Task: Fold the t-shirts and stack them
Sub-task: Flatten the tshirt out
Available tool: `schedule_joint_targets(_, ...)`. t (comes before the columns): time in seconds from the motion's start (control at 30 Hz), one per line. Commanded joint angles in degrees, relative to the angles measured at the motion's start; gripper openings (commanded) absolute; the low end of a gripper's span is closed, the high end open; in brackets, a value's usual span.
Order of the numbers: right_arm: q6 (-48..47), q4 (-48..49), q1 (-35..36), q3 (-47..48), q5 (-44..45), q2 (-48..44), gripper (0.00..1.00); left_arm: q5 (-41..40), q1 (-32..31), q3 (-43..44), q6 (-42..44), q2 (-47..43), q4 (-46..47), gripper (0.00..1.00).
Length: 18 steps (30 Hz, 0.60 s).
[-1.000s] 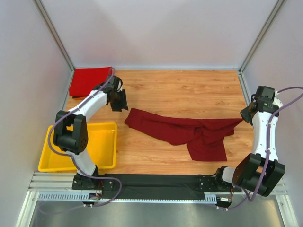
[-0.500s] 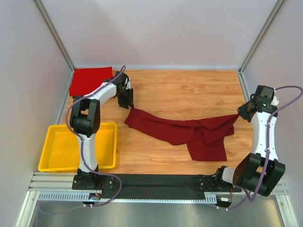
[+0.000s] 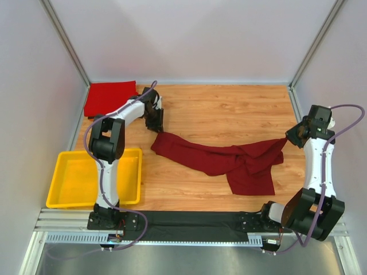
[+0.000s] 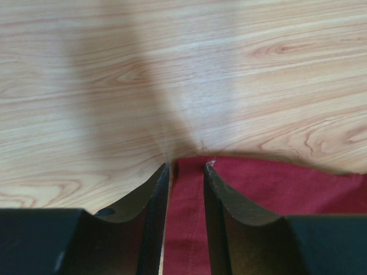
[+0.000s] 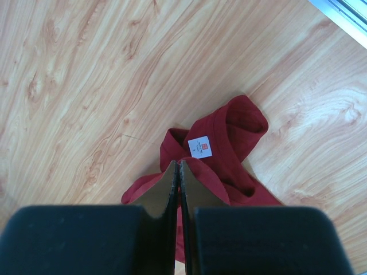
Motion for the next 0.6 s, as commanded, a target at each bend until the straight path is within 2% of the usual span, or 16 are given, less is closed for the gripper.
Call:
schedule_joint_targets(0.0,-1.13,1.56,0.25,0.25,-1.13,-1.99,0.0,-0.36,-2.27,1.41,2.12,1.34,-1.36,0.37)
schedule_joint_targets(0.07,-1.04,1.38,0.16,0.34,-1.22,-2.25,0.0,-0.54,-2.53,1.24,2.03,1.26,-1.28,0.34)
schedule_joint_targets(0.17,-1.22,0.59,0.25,0.78,-1.22,-2.69,0.0,0.16,-2.8,1.49,1.68,1.26,-1.36,0.21)
schedule_joint_targets(0.2,-1.13,0.07,0.33,1.04,-1.05,-3.04,0.0,-0.1,-2.97,1.67,1.51,1.17,-2.15,0.12)
schedule_joint_targets(0.3,-1.04,-0.81,0.25,2.27,-1.22,-3.57,0.0,-0.97,-3.06,2.46,0.46,-1.36,-4.16,0.0)
schedule_joint_targets(0.37,-0.87,-1.34,0.42,3.85,-2.88,-3.48,0.0,-2.9,-3.06,3.77,-0.25,-4.0,-5.57,0.0)
schedule_joint_targets(0.47,-0.43,-3.53,1.04,11.21,-4.91,-1.91,0.0,-7.64,-3.06,7.02,-1.92,-11.55,-8.48,0.0)
schedule_joint_targets(0.5,0.44,-7.63,1.3,18.2,-4.3,-1.12,0.0,-8.88,-2.97,8.08,-2.62,-16.19,-9.44,0.0)
schedule_joint_targets(0.57,0.63,-10.82,1.57,24.83,-4.29,0.65,0.0,-11.43,-2.97,10.19,-3.15,-21.13,-9.54,0.0)
